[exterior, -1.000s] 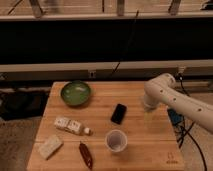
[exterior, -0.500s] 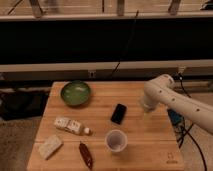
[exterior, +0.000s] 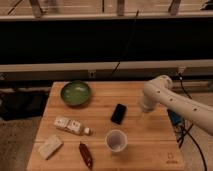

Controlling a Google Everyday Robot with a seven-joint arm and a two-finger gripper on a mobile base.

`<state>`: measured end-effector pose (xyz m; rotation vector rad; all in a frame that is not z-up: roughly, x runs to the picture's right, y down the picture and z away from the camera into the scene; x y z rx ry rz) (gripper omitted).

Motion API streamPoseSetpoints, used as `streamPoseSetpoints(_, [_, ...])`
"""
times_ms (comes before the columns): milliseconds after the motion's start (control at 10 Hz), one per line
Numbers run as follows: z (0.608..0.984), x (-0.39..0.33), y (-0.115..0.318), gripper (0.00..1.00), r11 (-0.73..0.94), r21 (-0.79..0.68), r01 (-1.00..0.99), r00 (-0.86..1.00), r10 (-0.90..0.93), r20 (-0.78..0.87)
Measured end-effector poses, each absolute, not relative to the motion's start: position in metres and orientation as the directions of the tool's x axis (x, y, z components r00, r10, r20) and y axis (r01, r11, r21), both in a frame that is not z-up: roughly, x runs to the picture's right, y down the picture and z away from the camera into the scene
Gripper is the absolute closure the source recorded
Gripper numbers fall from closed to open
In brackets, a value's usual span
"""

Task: Push the eraser across the table

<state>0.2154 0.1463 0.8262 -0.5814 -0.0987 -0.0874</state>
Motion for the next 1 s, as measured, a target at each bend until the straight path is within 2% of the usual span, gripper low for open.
streamPoseSetpoints(100, [0.83,0.212,0.147,0.82,0.83,-0.545,0.117,0.991,-0.058,0.124])
streamPoseSetpoints(300, [0.831,0.213,0.149,0.97,0.828,-0.547,0.121,0.99,-0.061,0.126])
streamPoseSetpoints(1000, [0.863,0.18,0.149,0.99,0.793,-0.568,0.221,0.974,-0.147,0.173])
